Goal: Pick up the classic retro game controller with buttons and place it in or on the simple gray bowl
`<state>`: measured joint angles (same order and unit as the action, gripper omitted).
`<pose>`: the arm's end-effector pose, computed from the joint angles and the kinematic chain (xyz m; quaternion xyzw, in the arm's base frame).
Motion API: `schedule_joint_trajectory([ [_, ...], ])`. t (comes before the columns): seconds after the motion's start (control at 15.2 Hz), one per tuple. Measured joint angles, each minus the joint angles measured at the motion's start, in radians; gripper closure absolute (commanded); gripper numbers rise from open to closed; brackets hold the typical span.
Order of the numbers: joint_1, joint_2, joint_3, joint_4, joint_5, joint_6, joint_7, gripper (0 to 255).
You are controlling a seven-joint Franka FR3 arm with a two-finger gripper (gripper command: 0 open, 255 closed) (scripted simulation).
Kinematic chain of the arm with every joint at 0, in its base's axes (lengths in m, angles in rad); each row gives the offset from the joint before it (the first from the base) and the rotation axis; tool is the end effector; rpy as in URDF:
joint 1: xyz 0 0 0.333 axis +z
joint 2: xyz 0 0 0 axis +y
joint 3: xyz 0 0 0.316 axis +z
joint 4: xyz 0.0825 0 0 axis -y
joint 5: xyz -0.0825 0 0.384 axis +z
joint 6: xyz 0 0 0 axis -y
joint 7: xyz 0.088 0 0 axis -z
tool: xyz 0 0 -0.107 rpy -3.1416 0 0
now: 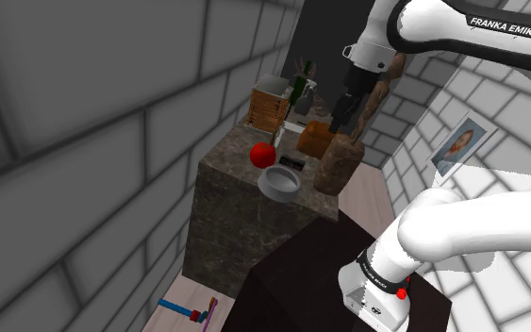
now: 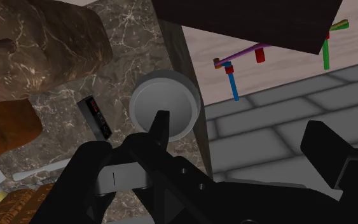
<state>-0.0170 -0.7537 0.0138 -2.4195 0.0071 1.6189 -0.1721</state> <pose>0.3169 0.0006 0.5545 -0.9963 -0.0821 0.0235 0.0009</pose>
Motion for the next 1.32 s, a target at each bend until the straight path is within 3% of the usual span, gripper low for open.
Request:
schedule_joint_trajectory([
  [0.2,-0.005,0.011,-0.018,-0.023,-0.012,0.033,-0.025,0],
  [0.59,-0.034,0.093,-0.112,-0.100,-0.074,0.197,-0.153,0],
  [1.32,-0.069,0.410,-0.293,-0.103,-0.127,0.532,-0.405,0],
])
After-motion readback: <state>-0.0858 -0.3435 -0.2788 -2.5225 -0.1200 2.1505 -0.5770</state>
